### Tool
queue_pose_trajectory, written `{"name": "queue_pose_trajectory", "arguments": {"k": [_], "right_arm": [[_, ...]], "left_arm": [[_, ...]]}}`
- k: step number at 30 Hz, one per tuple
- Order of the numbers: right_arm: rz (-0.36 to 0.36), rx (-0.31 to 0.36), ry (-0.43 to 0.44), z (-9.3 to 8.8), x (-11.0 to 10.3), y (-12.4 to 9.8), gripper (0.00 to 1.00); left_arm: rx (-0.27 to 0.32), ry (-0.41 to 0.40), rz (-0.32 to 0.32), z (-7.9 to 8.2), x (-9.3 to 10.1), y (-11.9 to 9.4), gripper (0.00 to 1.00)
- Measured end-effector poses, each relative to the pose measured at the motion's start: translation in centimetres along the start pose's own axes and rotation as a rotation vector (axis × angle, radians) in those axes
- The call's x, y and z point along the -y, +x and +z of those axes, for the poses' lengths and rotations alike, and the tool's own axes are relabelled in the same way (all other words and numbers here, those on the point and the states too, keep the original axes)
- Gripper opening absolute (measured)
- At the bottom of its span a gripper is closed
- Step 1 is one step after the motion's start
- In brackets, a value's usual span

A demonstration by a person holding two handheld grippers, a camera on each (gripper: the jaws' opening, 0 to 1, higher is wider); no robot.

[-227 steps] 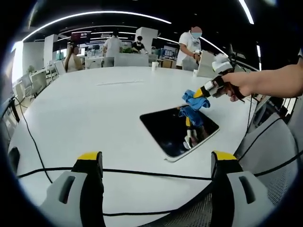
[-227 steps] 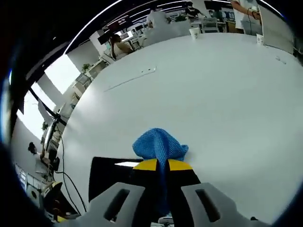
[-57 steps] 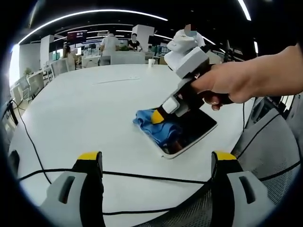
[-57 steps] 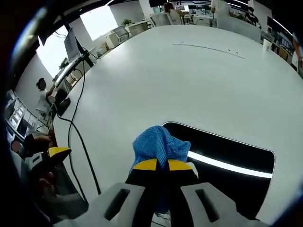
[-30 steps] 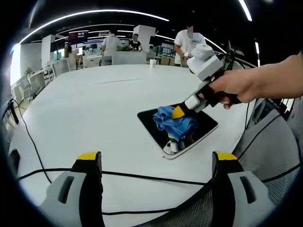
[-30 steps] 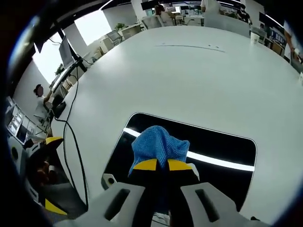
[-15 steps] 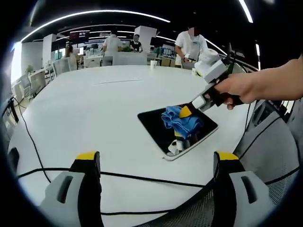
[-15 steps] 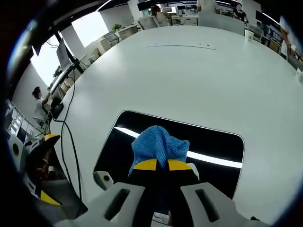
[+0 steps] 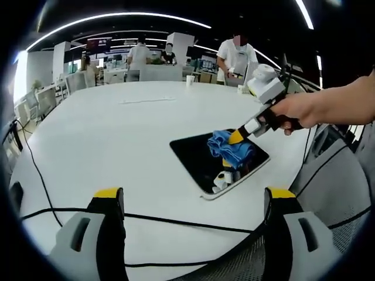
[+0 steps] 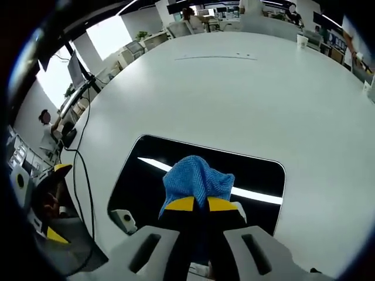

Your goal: Wipe the mirror surface with the cleaning cloth until all visible marks leave the cleaned area.

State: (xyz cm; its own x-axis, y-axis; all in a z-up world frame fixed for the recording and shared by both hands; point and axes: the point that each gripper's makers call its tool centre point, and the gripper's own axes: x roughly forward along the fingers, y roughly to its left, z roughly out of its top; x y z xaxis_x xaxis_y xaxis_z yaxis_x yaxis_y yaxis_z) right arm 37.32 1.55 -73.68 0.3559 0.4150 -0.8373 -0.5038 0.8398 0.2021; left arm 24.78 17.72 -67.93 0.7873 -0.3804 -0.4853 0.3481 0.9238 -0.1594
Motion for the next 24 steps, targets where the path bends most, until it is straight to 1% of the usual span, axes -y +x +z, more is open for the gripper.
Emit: {"name": "queue_pose_trajectory", "arguments": {"k": [3, 5, 8, 11, 12, 13, 15, 16, 17, 18, 19, 22, 24], "right_arm": [[-0.004, -0.001, 0.001, 0.0, 0.4, -0.1, 0.0], [-0.008, -0.001, 0.0, -0.1, 0.8, -0.2, 0.0], [-0.012, 0.001, 0.002, -0.2, 1.2, -0.4, 0.0], [-0.017, 0.003, 0.01, -0.4, 2.0, -0.7, 0.0], [-0.018, 0.003, 0.013, -0.4, 2.2, -0.7, 0.0], [-0.02, 0.004, 0.015, -0.5, 2.3, -0.8, 0.0], [-0.023, 0.006, 0.018, -0.6, 2.8, -0.9, 0.0], [-0.025, 0.008, 0.019, -0.7, 2.9, -1.0, 0.0], [-0.026, 0.009, 0.02, -0.7, 3.0, -1.0, 0.0], [-0.029, 0.009, 0.021, -0.8, 3.2, -1.1, 0.0], [-0.031, 0.009, 0.022, -0.8, 3.3, -1.2, 0.0], [-0.035, 0.01, 0.031, -0.9, 3.8, -1.3, 0.0], [-0.039, 0.012, 0.036, -0.9, 4.2, -1.5, 0.0]], "left_arm": [[-0.008, -0.004, 0.002, -0.2, -0.1, 0.0, 0.99], [0.001, -0.014, -0.003, 0.0, 0.1, 0.0, 0.99], [0.006, -0.003, -0.005, 0.1, 0.1, 0.0, 0.99], [-0.018, -0.007, 0.0, -0.3, 0.1, 0.0, 0.99], [-0.011, -0.005, 0.002, -0.2, 0.0, -0.1, 0.99], [0.016, 0.019, 0.022, 0.3, -0.3, -0.2, 0.99], [0.041, 0.022, 0.009, 0.6, 0.0, -0.2, 0.99], [0.029, 0.013, 0.006, 0.5, 0.0, -0.2, 0.99], [0.0, 0.01, 0.009, 0.1, -0.1, -0.3, 0.99], [-0.006, 0.021, 0.014, 0.0, -0.2, -0.2, 0.99], [-0.003, 0.023, 0.016, 0.1, -0.2, -0.2, 0.99], [0.035, 0.019, 0.01, 0.7, -0.1, -0.3, 0.99], [0.037, 0.021, 0.019, 0.7, -0.3, -0.3, 0.99]]}}
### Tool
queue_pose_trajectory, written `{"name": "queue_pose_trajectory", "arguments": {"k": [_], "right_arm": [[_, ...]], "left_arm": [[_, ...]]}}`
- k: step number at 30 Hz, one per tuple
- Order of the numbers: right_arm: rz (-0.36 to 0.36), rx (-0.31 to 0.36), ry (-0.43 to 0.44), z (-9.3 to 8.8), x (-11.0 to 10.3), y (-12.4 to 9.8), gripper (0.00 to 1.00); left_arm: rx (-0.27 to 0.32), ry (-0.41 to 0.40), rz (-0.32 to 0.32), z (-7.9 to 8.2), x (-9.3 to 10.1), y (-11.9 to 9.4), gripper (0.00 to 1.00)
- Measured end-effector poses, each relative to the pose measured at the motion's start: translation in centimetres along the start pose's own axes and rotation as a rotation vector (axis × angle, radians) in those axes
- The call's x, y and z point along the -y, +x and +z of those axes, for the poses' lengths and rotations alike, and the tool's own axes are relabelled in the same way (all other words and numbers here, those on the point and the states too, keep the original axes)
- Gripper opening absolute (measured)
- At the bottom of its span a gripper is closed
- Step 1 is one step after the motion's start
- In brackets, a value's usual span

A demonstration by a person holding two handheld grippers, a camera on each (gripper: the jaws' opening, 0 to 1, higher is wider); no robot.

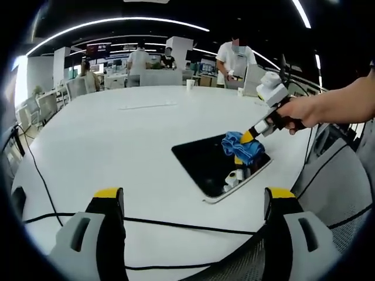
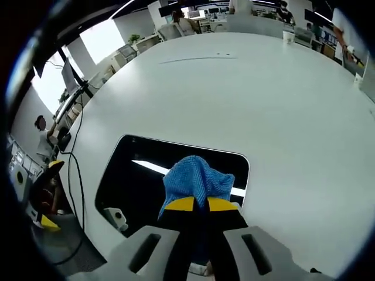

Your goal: Wipe the mirror surface with the cleaning cloth until all visible marks leave the cleaned area.

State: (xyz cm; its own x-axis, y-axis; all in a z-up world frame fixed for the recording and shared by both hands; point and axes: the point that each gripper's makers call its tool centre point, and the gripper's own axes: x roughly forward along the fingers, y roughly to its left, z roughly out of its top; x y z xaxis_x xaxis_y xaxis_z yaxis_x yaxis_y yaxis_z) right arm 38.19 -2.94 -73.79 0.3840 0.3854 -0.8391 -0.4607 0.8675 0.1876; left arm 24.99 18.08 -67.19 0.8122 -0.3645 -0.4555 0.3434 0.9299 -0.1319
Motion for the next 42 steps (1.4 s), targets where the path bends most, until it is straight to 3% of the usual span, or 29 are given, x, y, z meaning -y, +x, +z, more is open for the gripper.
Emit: {"name": "queue_pose_trajectory", "arguments": {"k": [4, 8, 16, 24, 37, 42], "right_arm": [[-0.007, 0.003, 0.011, -0.1, 0.7, -0.2, 0.0], [-0.014, 0.005, 0.015, -0.1, 1.1, -0.3, 0.0], [-0.024, 0.001, 0.026, -0.2, 1.9, -0.5, 0.0], [-0.032, 0.003, 0.045, -0.6, 2.6, -1.0, 0.0], [-0.065, 0.0, 0.014, -0.7, 3.2, -1.1, 0.0], [-0.072, -0.004, 0.024, -0.7, 3.2, -1.1, 0.0]], "left_arm": [[0.047, 0.019, 0.004, 0.8, 0.0, 0.0, 0.99], [0.013, -0.005, 0.007, 0.2, -0.1, 0.1, 0.99], [0.039, 0.0, 0.021, 0.6, -0.5, 0.0, 0.99], [0.02, -0.023, 0.018, 0.2, -0.4, 0.0, 0.99], [0.042, 0.003, 0.033, 0.7, -0.7, -0.1, 0.99], [0.01, 0.004, 0.031, 0.2, -0.6, -0.1, 0.99]]}}
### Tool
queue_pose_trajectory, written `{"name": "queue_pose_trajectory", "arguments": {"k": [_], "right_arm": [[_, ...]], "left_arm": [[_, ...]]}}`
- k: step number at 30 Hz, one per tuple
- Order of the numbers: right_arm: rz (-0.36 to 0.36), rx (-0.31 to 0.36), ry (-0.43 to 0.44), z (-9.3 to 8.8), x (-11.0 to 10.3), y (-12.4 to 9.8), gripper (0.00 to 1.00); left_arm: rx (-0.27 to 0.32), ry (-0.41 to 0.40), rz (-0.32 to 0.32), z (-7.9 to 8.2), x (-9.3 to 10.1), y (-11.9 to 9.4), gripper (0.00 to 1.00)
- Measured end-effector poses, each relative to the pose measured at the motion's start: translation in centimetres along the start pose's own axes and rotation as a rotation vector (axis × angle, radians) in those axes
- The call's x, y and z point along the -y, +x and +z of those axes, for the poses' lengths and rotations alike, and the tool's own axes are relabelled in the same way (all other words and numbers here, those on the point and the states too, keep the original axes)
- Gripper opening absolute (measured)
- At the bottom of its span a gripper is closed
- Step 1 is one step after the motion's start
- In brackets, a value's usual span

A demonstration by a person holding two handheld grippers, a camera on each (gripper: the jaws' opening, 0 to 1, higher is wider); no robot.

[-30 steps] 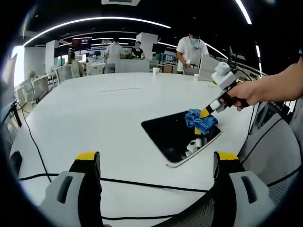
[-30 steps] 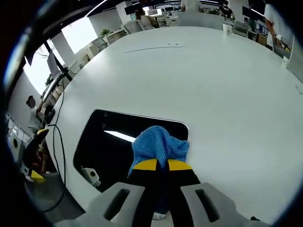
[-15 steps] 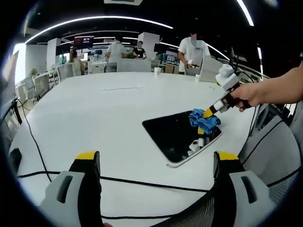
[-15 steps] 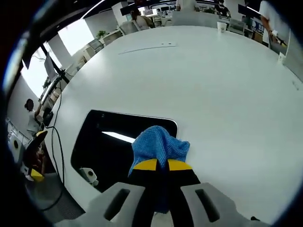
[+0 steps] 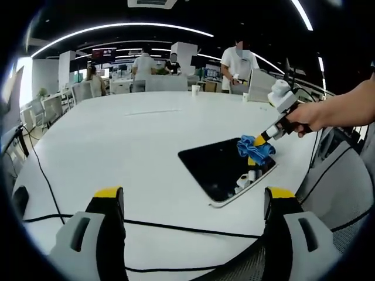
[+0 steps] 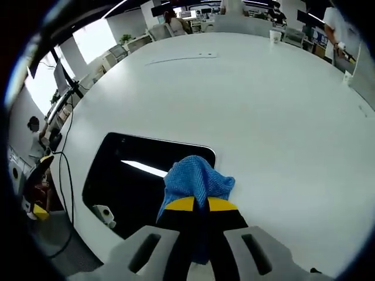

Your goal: Wipe the mirror surface with the cleaning cloth until all visible marks leave the cleaned area.

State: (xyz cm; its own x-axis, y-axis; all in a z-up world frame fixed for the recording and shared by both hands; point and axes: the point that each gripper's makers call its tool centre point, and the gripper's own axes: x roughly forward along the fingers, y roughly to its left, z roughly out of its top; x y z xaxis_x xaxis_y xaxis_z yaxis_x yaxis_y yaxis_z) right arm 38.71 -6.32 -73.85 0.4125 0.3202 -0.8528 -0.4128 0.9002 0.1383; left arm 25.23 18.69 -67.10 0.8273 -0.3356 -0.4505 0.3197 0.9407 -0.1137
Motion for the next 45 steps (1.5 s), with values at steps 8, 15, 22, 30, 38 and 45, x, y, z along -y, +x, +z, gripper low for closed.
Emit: {"name": "queue_pose_trajectory", "arguments": {"k": [8, 15, 22, 30, 38, 45], "right_arm": [[-0.004, 0.007, 0.025, -0.4, -0.2, -0.3, 0.0], [-0.006, 0.006, 0.022, -1.2, -0.4, -0.7, 0.0], [-0.009, 0.012, 0.029, -1.9, -0.7, -1.1, 0.0], [-0.002, 0.018, 0.039, -2.6, -0.9, -1.5, 0.01], [-0.014, 0.019, 0.04, -3.5, -1.1, -1.9, 0.01], [-0.009, 0.02, 0.059, -4.1, -1.2, -2.2, 0.01]], "left_arm": [[0.004, -0.001, 0.009, 0.0, -0.2, -0.1, 0.99], [0.004, 0.002, -0.001, 0.0, 0.0, -0.1, 0.99], [-0.013, -0.002, -0.018, -0.3, 0.4, 0.0, 0.99], [-0.011, 0.005, -0.017, -0.3, 0.4, 0.0, 0.99], [-0.011, 0.006, -0.013, -0.3, 0.2, 0.0, 0.99], [-0.009, 0.007, -0.011, -0.2, 0.2, 0.0, 0.99]]}}
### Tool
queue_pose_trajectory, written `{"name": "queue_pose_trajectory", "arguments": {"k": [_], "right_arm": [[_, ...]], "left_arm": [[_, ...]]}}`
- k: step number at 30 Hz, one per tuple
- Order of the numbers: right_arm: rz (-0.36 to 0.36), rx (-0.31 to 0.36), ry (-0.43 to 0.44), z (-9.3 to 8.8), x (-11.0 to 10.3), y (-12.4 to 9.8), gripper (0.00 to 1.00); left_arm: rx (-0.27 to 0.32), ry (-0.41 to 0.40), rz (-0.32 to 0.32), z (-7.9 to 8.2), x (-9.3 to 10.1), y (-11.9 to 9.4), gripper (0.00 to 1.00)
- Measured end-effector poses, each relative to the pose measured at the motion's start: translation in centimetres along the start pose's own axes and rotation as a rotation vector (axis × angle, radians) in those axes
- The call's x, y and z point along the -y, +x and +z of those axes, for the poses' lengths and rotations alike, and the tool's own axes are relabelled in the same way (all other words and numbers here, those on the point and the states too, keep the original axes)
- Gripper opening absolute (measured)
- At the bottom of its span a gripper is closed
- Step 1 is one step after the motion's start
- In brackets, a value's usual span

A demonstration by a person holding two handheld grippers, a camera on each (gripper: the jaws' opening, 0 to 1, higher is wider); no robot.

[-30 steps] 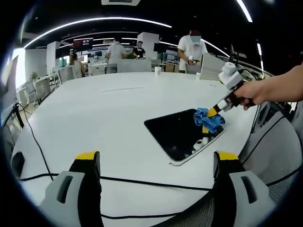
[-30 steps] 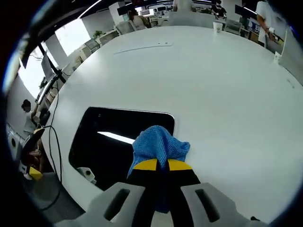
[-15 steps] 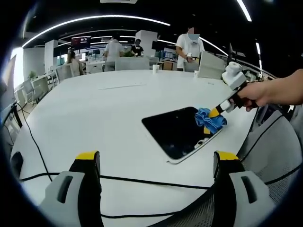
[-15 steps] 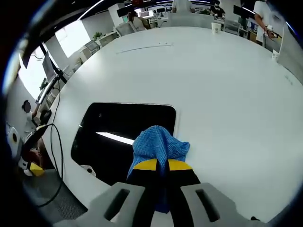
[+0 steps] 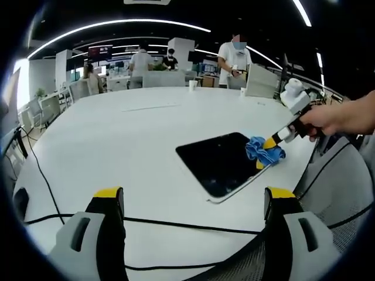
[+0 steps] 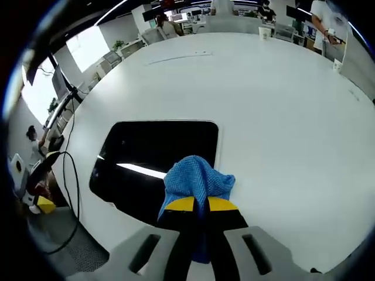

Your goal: Wipe the mirror surface with the cleaning cloth until all visible marks leave the cleaned area.

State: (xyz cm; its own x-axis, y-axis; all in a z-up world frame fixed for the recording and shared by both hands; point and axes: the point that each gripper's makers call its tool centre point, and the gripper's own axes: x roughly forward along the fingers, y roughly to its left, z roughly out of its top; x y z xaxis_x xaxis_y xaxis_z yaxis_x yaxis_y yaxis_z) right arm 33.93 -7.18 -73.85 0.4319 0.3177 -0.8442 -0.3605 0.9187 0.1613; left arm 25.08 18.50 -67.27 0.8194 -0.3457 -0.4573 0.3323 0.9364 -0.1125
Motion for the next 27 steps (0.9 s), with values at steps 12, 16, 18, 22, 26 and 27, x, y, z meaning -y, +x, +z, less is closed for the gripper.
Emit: {"name": "queue_pose_trajectory", "arguments": {"k": [12, 16, 18, 22, 26, 27], "right_arm": [[0.004, -0.002, -0.014, -0.9, -0.28, -0.53, 0.0], [0.004, 0.001, -0.013, -0.85, -0.23, -0.44, 0.01], [0.006, -0.001, -0.022, -0.83, -0.25, -0.42, 0.01], [-0.006, 0.001, -0.023, -0.82, -0.31, -0.43, 0.01], [0.01, 0.009, 0.019, -0.46, -0.79, -0.62, 0.0], [0.009, 0.01, 0.012, -0.41, -0.86, -0.65, 0.0]], "left_arm": [[0.005, -0.006, 0.007, 0.05, -0.22, -0.04, 0.99], [0.005, -0.007, 0.008, 0.05, -0.25, -0.03, 0.99], [0.004, -0.005, 0.009, 0.04, -0.26, -0.03, 0.99], [0.006, -0.003, 0.01, 0.06, -0.32, -0.04, 0.99], [0.006, -0.001, 0.012, 0.07, -0.35, -0.04, 0.99], [0.006, 0.0, 0.014, 0.08, -0.4, -0.06, 0.99]]}}
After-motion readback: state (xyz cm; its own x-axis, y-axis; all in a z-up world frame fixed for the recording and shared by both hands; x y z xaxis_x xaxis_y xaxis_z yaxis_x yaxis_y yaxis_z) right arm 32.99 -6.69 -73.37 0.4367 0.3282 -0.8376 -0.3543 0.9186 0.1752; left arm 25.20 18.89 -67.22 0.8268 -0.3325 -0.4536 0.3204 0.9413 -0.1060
